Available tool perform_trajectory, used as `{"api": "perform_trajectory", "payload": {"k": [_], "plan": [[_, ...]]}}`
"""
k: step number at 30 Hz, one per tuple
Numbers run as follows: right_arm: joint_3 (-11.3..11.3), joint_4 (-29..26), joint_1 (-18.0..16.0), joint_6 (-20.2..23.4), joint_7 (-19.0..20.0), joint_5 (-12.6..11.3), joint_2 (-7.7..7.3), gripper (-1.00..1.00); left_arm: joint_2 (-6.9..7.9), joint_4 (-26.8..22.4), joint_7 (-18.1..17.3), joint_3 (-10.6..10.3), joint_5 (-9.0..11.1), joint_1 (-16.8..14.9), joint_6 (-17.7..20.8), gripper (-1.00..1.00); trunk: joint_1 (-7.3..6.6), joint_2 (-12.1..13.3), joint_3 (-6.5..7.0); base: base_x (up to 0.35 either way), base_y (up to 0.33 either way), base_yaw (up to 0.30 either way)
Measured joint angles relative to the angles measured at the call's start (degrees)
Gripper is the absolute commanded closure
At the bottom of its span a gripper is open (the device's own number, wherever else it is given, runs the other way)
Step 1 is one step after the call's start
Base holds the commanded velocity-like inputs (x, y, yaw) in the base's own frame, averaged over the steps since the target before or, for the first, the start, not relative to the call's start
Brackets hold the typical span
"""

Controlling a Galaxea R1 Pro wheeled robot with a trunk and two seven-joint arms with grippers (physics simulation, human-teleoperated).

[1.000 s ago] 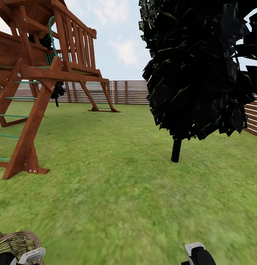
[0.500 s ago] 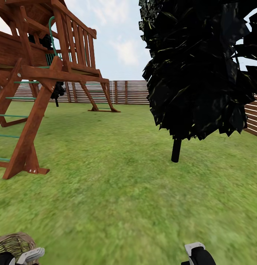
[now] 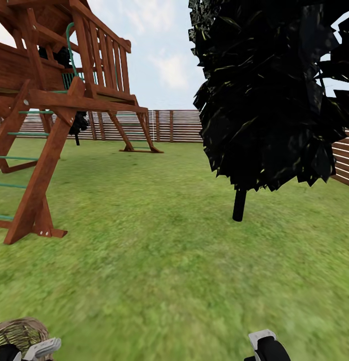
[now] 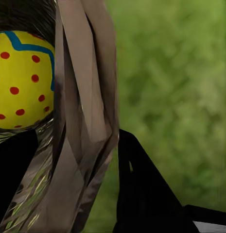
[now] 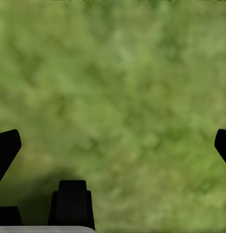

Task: Take the three Easter eggs out of the wicker basket on the lawn in the garden, then place them on the lawn next to a single tree (choose any tree) so that all three eggs are next to the same tree and none are left in the basket.

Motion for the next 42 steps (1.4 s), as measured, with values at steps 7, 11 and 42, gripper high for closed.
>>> {"api": "perform_trajectory", "payload": {"k": [7,11,42], "plan": [[0.01,0.0,0.0,-0.02,0.0,0.0,0.0,-1.0,0.0,0.16,0.01,-0.03,0.55,0.04,0.06,1.0,-1.54,2.81,1.25,0.0,0.0,0.0],[0.0,0.01,-0.01,-0.05,-0.08,0.03,0.0,-1.0,-0.07,0.22,0.06,-0.06,1.35,0.06,0.12,1.0,-2.41,4.41,1.97,0.0,0.0,0.22],[0.0,0.03,-0.01,-0.09,-0.07,0.01,0.0,-1.0,0.14,0.38,0.04,0.08,1.07,0.05,0.13,1.0,-9.21,16.85,7.53,-0.041,0.127,0.291]]}}
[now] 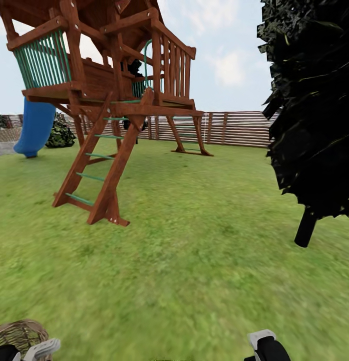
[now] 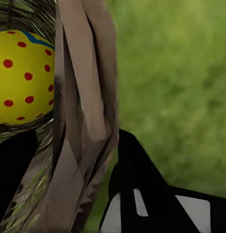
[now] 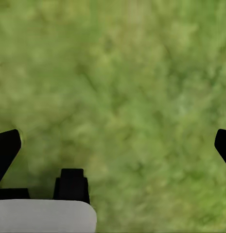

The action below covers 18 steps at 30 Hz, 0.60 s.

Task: Take the three Easter eggs out of the wicker basket on the lawn in the garden, then place them on the lawn next to a single tree (choose any tree) so that all three eggs are next to the same tree and none are left in the basket.

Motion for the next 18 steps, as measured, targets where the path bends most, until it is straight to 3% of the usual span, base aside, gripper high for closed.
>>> {"api": "perform_trajectory", "payload": {"k": [18], "plan": [[0.04,0.0,0.0,0.0,0.08,0.0,0.06,-1.0,0.02,0.0,-0.21,0.0,-0.04,0.0,-0.01,1.0,-3.95,7.22,3.23,-0.125,0.267,0.291]]}}
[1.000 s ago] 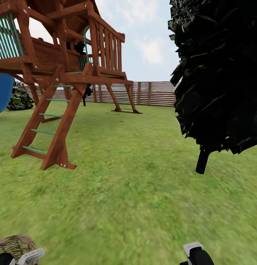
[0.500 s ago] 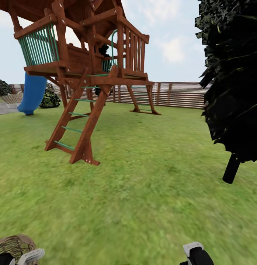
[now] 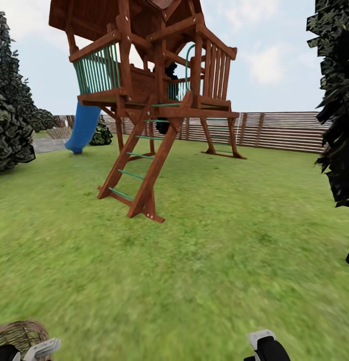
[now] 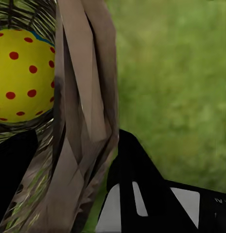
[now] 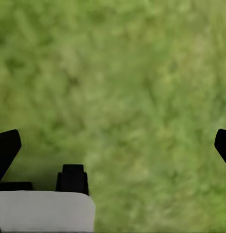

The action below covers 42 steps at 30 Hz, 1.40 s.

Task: Take the three Easter eggs out of the wicker basket on the lawn in the garden, then place them on the lawn next to a single tree (choose any tree) so that all three eggs are next to the same tree and none are left in the basket.

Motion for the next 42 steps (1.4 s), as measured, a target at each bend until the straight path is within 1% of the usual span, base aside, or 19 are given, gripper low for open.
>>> {"api": "perform_trajectory", "payload": {"k": [7,42], "plan": [[0.0,0.0,0.0,0.0,0.0,0.0,0.02,-1.0,0.14,-0.41,-0.08,0.08,-0.01,0.0,0.0,1.0,-1.54,2.81,1.26,-0.133,0.266,0.291],[0.0,0.0,0.0,0.0,0.0,0.0,0.02,-1.0,-0.09,0.0,0.0,0.0,0.1,0.0,0.01,1.0,-9.23,16.85,7.54,-0.12,0.264,0.291]]}}
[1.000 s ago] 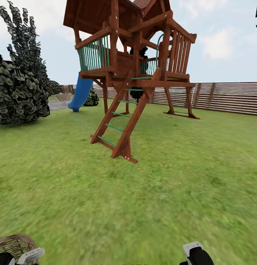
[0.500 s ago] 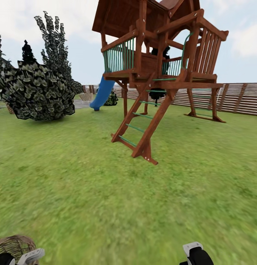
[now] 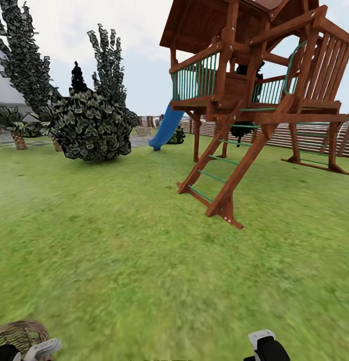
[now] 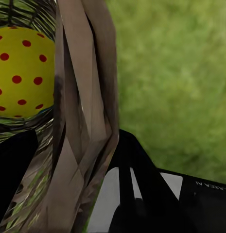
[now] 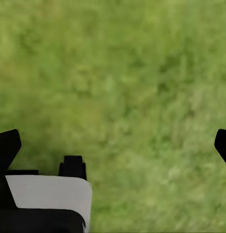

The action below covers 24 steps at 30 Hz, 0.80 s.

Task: Take the three Easter eggs out of the wicker basket on the lawn in the garden, then place them on the lawn next to a single tree (choose any tree) so that all three eggs are next to the same tree and none are left in the basket.

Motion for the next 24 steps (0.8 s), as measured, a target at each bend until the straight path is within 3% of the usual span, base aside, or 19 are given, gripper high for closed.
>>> {"api": "perform_trajectory", "payload": {"k": [24], "plan": [[0.86,0.0,0.0,0.0,0.01,-0.04,0.09,-1.0,-0.09,0.0,-0.06,0.0,-0.09,0.0,-0.01,1.0,-5.27,9.63,4.31,-0.107,0.26,0.291]]}}
